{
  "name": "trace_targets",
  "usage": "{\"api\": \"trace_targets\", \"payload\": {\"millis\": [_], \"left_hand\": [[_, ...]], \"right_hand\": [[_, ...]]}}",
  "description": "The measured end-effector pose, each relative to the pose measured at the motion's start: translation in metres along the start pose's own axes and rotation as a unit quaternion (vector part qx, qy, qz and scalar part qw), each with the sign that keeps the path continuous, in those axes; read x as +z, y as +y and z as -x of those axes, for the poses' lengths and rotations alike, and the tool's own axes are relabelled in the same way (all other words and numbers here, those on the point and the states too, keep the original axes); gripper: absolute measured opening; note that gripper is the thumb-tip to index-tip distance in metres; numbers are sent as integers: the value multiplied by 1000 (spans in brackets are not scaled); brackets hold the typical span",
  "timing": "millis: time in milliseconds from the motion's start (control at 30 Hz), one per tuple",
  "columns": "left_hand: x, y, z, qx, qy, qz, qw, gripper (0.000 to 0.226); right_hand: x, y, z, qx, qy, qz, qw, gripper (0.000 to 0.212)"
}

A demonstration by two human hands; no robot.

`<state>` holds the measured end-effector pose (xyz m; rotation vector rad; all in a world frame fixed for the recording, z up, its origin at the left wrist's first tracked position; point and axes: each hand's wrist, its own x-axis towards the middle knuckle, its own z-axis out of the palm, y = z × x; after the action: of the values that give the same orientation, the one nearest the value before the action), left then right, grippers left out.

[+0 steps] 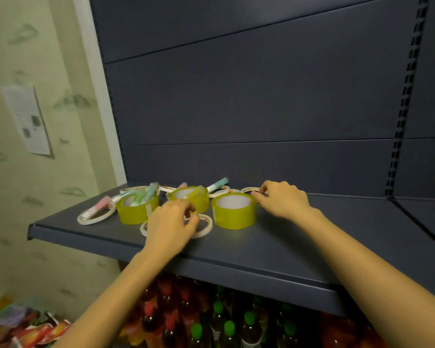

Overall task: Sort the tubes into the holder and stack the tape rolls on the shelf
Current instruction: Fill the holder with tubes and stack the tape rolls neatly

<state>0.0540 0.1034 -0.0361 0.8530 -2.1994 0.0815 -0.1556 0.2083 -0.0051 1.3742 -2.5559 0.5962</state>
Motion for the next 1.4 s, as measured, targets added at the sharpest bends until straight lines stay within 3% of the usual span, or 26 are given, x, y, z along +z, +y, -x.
{"api": "trace_targets", "payload": {"millis": [133, 233, 400, 600, 700, 867, 1033, 1400], "left_hand": [[-6, -38, -7, 5, -34, -5, 999, 20], [-6, -56, -16, 9, -42, 7, 999, 22], [9, -58, -32, 64, -144, -48, 986, 30], [27, -56, -55, 111, -226, -140, 958, 26], [33, -53, -62, 115, -226, -129, 959, 26], [32, -35, -72, 127, -150, -101, 975, 27], [38, -2, -87, 125, -153, -86, 976, 25], [32, 148, -72, 184, -135, 32, 973, 20]], "right_hand": [[16, -16, -22, 100, -84, -7, 991, 56], [24, -23, -28, 123, -127, -37, 984, 47], [20, -26, -25, 110, -46, 1, 993, 29], [6, -18, -13, 115, 22, -1, 993, 34], [3, -10, -5, 118, 40, 2, 992, 37], [-10, 10, 11, 131, 57, 3, 990, 37], [-28, 41, 36, 150, 80, 13, 985, 39], [-110, 147, 139, 203, 113, 27, 972, 36]]}}
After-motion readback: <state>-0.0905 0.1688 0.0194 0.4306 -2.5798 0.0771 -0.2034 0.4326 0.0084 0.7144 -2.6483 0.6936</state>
